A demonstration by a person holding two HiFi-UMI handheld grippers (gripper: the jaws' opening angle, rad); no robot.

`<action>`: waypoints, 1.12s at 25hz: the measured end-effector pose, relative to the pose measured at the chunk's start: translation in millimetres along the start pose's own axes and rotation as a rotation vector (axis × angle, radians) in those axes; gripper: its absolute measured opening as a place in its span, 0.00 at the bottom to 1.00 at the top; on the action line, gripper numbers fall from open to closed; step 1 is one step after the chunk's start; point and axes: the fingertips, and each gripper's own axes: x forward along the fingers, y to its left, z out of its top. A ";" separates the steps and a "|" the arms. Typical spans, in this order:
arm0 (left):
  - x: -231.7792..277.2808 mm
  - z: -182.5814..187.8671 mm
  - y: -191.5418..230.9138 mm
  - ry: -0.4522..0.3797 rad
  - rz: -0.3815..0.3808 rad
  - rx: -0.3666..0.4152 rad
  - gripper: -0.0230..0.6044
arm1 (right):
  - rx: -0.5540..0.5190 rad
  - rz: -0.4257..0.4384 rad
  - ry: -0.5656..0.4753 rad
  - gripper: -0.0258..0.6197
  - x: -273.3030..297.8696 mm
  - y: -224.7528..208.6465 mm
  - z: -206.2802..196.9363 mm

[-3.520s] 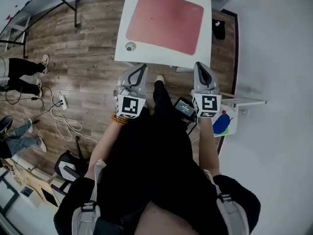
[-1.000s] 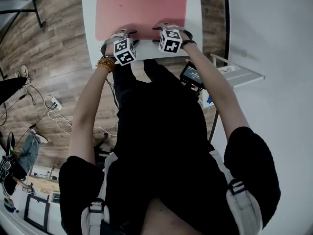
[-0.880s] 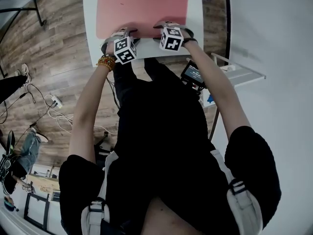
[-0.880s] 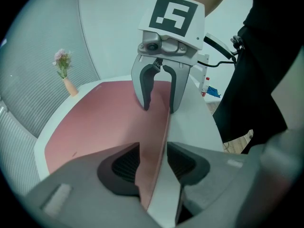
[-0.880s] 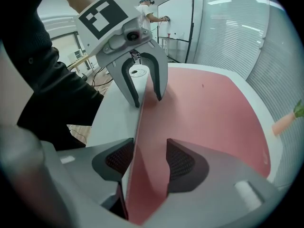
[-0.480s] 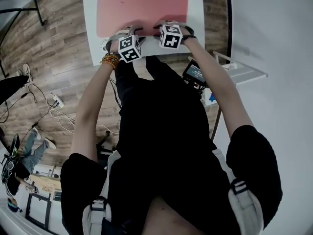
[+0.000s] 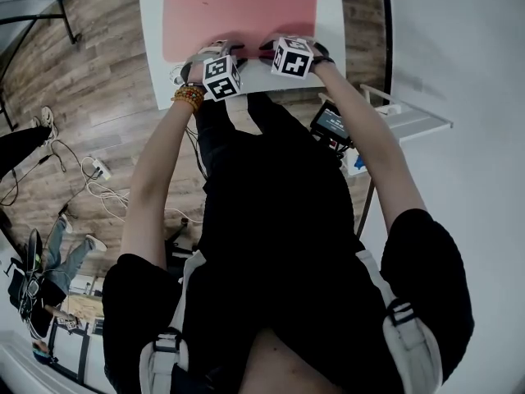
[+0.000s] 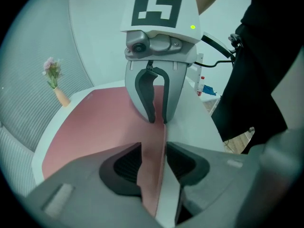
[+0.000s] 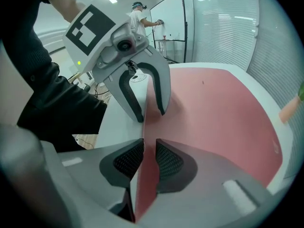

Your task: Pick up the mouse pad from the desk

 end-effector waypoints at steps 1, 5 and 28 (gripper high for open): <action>-0.8 1.1 -0.2 0.003 0.006 0.042 0.30 | 0.000 0.002 -0.007 0.18 -1.3 1.8 -0.1; -1.8 5.2 -0.6 0.021 0.058 0.186 0.30 | -0.018 -0.019 -0.014 0.14 -2.5 6.7 -1.1; -25.9 16.9 29.7 -0.083 0.216 0.057 0.25 | -0.063 -0.279 -0.053 0.19 -3.0 -26.9 31.4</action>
